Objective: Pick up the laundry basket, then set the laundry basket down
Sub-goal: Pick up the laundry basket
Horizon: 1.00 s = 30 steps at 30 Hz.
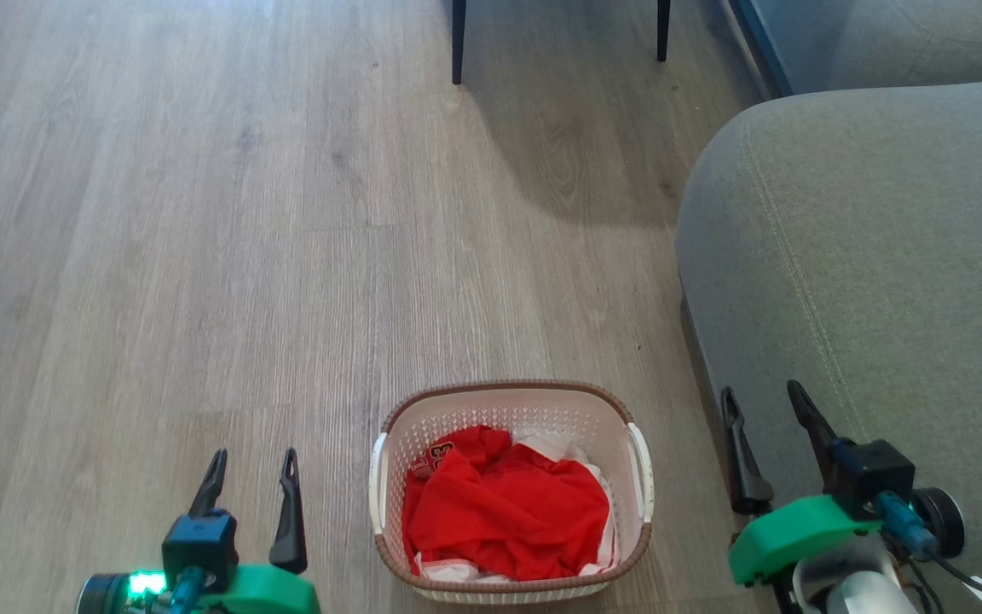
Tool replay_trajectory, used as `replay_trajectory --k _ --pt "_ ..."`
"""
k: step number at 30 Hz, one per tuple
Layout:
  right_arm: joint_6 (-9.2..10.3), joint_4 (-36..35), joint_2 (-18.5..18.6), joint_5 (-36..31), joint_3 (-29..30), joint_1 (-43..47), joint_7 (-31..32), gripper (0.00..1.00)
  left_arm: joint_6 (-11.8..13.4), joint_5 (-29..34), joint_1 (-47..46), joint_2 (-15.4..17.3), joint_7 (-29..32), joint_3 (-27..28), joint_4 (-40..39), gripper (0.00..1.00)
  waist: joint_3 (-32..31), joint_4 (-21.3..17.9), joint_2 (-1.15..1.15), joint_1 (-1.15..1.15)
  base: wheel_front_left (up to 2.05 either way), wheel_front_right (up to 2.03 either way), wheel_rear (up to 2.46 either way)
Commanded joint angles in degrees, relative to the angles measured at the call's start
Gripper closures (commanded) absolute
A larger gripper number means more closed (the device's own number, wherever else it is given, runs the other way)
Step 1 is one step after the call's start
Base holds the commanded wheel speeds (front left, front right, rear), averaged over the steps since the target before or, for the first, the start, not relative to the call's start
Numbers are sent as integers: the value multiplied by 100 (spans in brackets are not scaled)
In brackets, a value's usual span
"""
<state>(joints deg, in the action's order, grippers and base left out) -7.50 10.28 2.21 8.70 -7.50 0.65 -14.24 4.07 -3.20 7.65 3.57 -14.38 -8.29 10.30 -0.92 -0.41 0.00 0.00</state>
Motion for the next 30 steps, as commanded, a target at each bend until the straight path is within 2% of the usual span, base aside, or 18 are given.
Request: replay_trajectory --k 1,19,30 --pt "1 -171 66 -18 -124 -57 -75 0 13 50 -204 -2 -62 231 -157 0 4 1 0 0 0 0 0" --pt "1 -117 66 -12 -61 -87 -75 0 -12 54 -268 -37 -62 212 -151 0 186 18 0 0 0 0 0" --pt "1 117 66 -17 61 -534 -75 0 -114 -176 -775 -61 -62 206 57 0 949 15 0 0 0 0 0"
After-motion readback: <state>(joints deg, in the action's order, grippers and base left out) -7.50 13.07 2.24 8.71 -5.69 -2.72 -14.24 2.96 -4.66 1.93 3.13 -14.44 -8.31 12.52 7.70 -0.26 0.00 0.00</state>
